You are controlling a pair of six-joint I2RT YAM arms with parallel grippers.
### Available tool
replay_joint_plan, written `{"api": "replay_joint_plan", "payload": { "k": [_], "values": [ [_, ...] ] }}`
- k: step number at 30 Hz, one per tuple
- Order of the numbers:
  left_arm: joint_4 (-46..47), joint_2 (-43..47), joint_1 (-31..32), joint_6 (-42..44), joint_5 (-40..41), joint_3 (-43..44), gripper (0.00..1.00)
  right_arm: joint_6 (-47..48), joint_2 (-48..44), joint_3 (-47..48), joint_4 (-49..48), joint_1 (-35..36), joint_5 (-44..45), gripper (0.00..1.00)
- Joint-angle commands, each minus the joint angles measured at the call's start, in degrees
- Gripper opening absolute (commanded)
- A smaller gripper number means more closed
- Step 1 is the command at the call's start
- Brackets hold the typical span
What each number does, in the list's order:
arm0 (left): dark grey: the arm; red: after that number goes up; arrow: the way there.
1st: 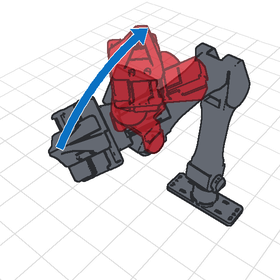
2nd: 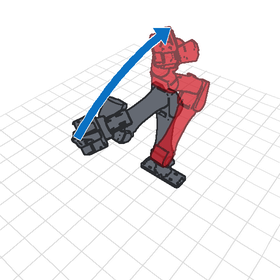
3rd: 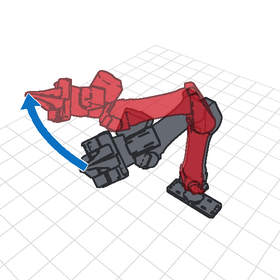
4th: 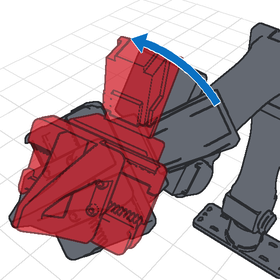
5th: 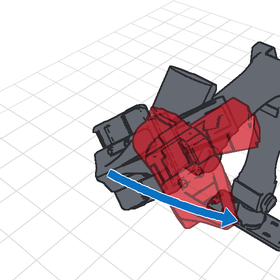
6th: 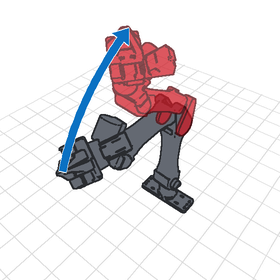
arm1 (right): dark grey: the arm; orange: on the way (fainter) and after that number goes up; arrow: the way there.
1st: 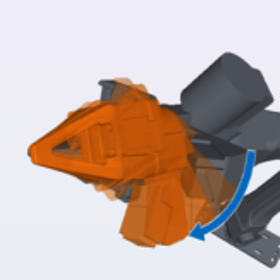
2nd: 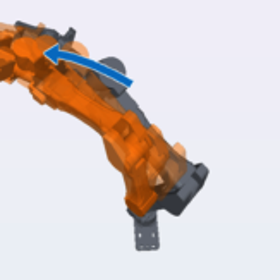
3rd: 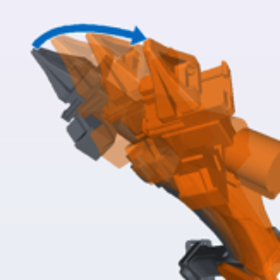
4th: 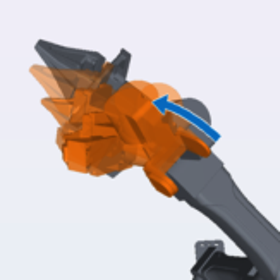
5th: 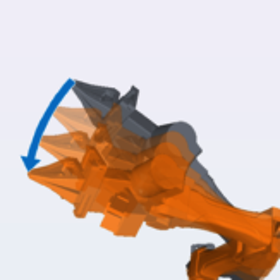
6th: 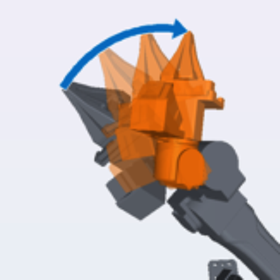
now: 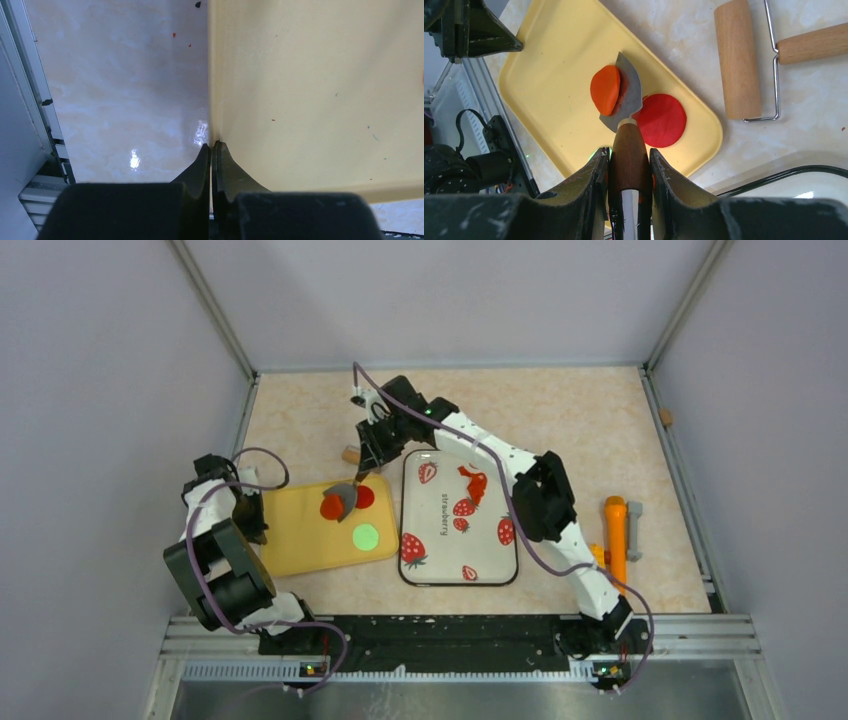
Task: Roll out the dumpling wrappers from the dough
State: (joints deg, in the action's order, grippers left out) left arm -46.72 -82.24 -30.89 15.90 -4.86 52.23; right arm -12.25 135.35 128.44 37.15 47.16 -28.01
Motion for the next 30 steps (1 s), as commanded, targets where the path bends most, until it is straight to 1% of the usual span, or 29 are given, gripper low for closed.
{"api": "replay_joint_plan", "payload": {
  "k": [1,8,11,17,20,22,28,30],
  "values": [
    [0.7,0.5,-0.2,-0.9,0.0,0.9,0.00,3.2,1.5,6.3,3.2,0.6,5.0,0.00],
    [0.2,0.9,-0.2,-0.7,-1.1,1.1,0.00,9.8,3.7,12.7,4.7,3.3,13.2,0.00],
    [0.1,0.6,-0.2,-0.8,-1.2,1.4,0.00,14.0,4.6,15.6,5.1,4.8,14.7,0.00],
    [-0.1,0.3,-0.1,-1.0,-1.6,1.6,0.00,19.1,3.9,16.1,5.2,7.1,16.3,0.00],
    [-0.2,0.1,-0.2,-1.0,-1.5,1.6,0.00,18.5,2.9,16.4,4.8,7.1,15.8,0.00],
    [-0.1,0.0,-0.2,-1.0,-1.4,1.6,0.00,17.9,1.5,16.7,4.4,7.1,14.0,0.00],
    [-0.3,-0.4,-0.2,-0.7,-1.4,1.6,0.00,12.7,-2.8,16.7,3.1,7.1,8.8,0.00],
    [-0.4,-0.5,-0.2,-0.7,-1.5,1.6,0.00,9.6,-3.4,16.2,3.1,7.1,6.6,0.00]
  ]
}}
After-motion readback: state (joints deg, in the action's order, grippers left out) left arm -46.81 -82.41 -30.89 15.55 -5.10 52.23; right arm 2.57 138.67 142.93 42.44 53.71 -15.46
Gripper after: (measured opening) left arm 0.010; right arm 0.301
